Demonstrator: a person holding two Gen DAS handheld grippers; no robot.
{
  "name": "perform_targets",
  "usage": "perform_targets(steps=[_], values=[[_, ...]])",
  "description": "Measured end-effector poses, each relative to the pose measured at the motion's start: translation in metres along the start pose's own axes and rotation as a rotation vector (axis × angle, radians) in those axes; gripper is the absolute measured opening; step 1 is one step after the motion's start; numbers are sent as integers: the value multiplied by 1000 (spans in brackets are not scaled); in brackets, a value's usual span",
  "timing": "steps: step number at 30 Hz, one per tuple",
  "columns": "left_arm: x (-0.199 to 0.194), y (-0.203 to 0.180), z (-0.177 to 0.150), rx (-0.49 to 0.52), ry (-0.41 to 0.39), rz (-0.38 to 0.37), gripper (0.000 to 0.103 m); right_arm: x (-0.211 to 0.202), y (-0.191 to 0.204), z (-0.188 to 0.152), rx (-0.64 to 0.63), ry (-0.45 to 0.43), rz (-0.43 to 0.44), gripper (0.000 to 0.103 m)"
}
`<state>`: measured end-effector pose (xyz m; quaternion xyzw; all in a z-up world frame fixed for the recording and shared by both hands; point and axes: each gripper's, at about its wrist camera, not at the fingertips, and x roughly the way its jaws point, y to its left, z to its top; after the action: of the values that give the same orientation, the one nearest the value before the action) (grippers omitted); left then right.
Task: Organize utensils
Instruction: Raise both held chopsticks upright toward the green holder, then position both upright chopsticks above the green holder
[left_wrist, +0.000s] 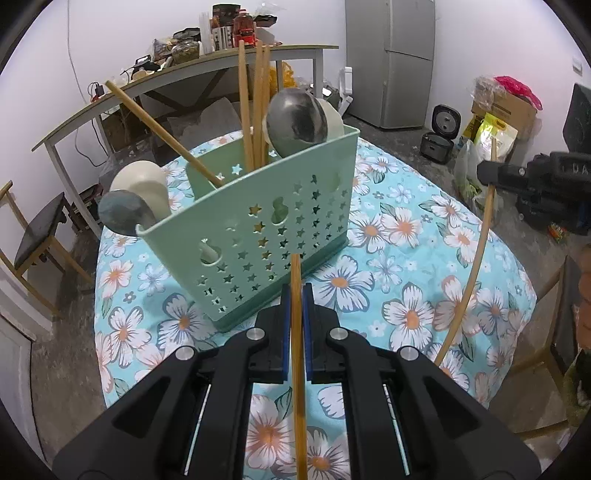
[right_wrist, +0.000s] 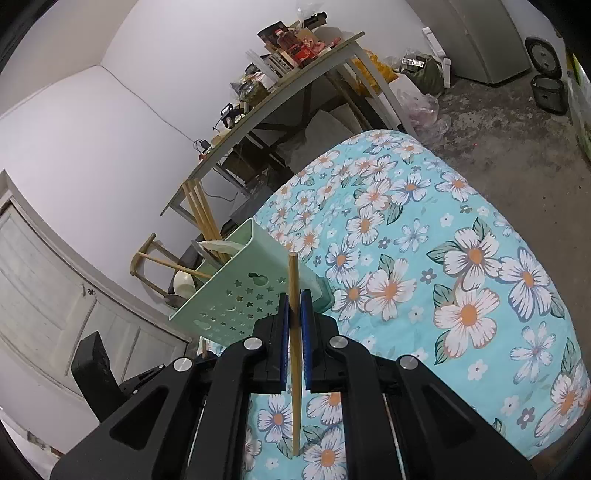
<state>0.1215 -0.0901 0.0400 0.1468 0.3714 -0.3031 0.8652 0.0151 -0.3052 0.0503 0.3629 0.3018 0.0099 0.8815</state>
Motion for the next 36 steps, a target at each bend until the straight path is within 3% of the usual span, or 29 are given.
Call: perform_targets(steps=[36], values=[[-11,6,5,-31,-24,0,5,6,3,-3,-1,15,16,7]])
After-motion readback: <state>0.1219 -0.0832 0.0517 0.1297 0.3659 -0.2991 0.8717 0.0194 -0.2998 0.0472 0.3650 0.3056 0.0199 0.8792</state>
